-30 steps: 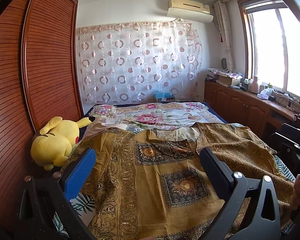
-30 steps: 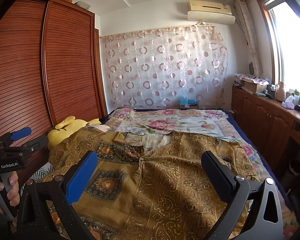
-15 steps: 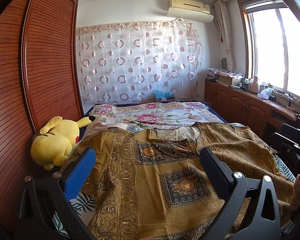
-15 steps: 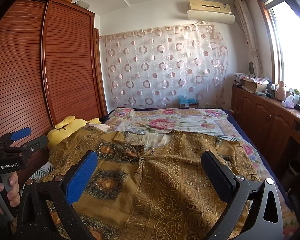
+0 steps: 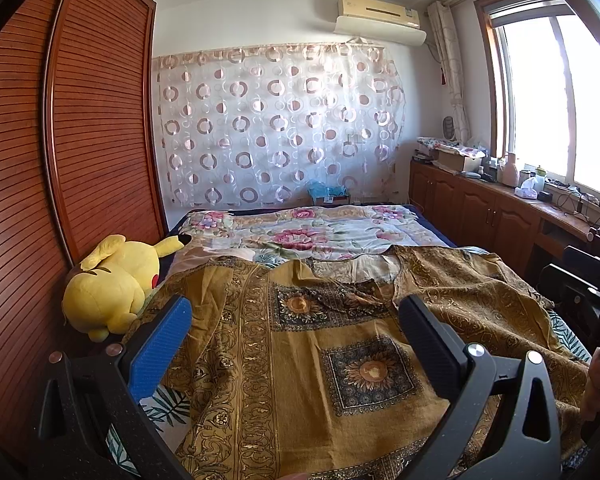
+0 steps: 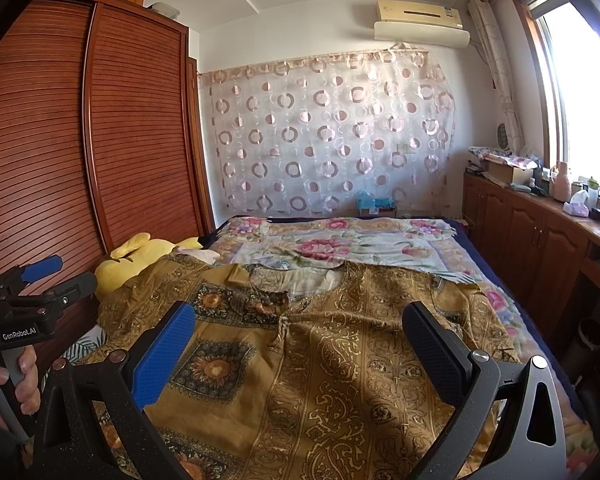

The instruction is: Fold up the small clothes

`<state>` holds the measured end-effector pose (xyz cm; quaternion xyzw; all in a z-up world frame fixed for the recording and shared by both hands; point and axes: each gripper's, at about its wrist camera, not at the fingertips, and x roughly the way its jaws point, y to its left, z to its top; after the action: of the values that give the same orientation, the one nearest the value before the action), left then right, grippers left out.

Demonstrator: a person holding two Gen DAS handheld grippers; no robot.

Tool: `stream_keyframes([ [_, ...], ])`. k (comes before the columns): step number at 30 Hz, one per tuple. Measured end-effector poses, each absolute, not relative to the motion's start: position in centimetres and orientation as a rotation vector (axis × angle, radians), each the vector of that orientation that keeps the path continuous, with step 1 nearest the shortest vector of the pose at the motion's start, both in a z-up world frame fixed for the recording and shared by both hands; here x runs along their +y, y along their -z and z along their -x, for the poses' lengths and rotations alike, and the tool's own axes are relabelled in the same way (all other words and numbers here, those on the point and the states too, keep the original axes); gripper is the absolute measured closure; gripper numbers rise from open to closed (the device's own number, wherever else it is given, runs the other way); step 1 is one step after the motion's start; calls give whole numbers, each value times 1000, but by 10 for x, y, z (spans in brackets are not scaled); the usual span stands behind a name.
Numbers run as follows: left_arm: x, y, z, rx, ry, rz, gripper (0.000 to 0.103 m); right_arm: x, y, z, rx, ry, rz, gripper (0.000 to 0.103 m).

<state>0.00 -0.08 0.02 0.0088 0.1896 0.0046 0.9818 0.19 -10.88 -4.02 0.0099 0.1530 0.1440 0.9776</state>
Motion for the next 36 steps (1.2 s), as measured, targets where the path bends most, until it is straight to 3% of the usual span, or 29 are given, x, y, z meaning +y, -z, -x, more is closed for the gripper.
stream_keyframes([
  [36, 1, 1, -2, 390, -4, -17, 0, -105, 44, -9, 322, -312, -21, 0],
])
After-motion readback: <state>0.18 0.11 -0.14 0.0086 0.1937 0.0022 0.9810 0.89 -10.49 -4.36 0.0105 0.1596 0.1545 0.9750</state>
